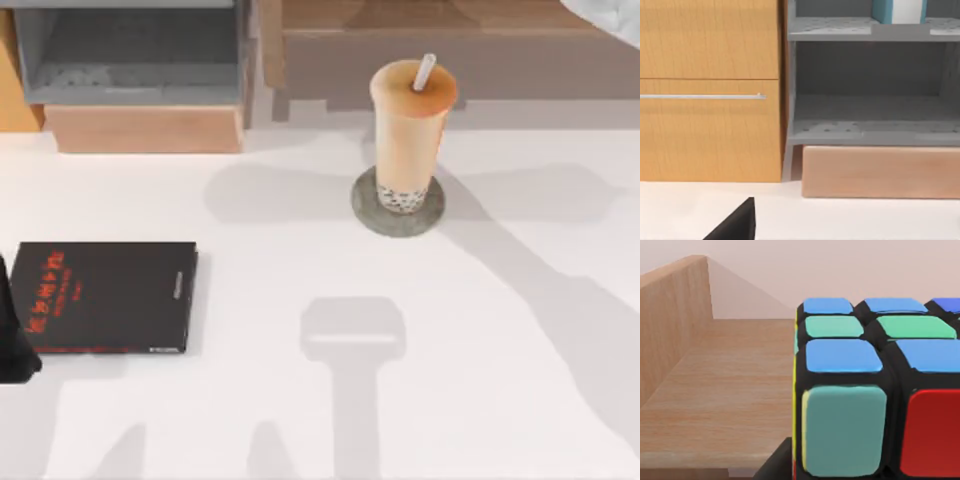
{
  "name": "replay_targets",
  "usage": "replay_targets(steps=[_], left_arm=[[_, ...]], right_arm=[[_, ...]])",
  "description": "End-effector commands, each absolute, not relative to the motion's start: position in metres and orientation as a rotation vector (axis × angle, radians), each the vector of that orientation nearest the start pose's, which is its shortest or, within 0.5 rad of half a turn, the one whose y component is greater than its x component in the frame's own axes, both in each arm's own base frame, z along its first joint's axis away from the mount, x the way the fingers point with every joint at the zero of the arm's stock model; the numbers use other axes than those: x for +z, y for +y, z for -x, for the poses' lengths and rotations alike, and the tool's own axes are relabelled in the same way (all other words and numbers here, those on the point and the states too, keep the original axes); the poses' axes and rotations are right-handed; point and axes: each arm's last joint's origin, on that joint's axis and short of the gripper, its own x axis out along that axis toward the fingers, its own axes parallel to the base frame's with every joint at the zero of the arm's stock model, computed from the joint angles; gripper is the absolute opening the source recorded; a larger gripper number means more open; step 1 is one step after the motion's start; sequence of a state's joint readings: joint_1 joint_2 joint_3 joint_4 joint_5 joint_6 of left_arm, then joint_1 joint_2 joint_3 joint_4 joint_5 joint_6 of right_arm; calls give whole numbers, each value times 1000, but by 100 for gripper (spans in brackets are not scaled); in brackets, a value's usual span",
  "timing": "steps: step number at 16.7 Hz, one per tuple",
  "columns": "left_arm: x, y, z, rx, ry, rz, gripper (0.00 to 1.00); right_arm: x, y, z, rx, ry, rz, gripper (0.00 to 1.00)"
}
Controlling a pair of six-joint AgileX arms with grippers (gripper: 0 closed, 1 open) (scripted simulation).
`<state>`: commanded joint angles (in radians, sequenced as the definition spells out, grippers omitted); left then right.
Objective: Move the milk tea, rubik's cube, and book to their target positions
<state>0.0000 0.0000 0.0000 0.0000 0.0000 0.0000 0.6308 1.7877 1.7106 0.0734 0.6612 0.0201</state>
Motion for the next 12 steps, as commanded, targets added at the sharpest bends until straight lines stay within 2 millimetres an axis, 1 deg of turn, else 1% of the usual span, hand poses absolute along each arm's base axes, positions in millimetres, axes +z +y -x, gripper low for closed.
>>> replay_targets(steps=[1,3,5,7,8,9,12], left_arm=[[160,-1,-106,0,0,0,100],[160,-1,-106,0,0,0,100],[160,-1,-106,0,0,0,100],[160,-1,-106,0,0,0,100],[160,-1,-106,0,0,0,100],[160,-1,-106,0,0,0,100],[160,-1,-106,0,0,0,100]], right_arm=[[402,236,-354,-28,-18,-22,0],[412,223,-368,-84,-58,-76,0],[425,211,-386,-130,-107,-130,0],[433,209,-407,-138,-130,-147,0],[431,212,-418,-125,-124,-136,0],[426,218,-427,-101,-105,-114,0],[402,239,-446,-23,-24,-24,0]])
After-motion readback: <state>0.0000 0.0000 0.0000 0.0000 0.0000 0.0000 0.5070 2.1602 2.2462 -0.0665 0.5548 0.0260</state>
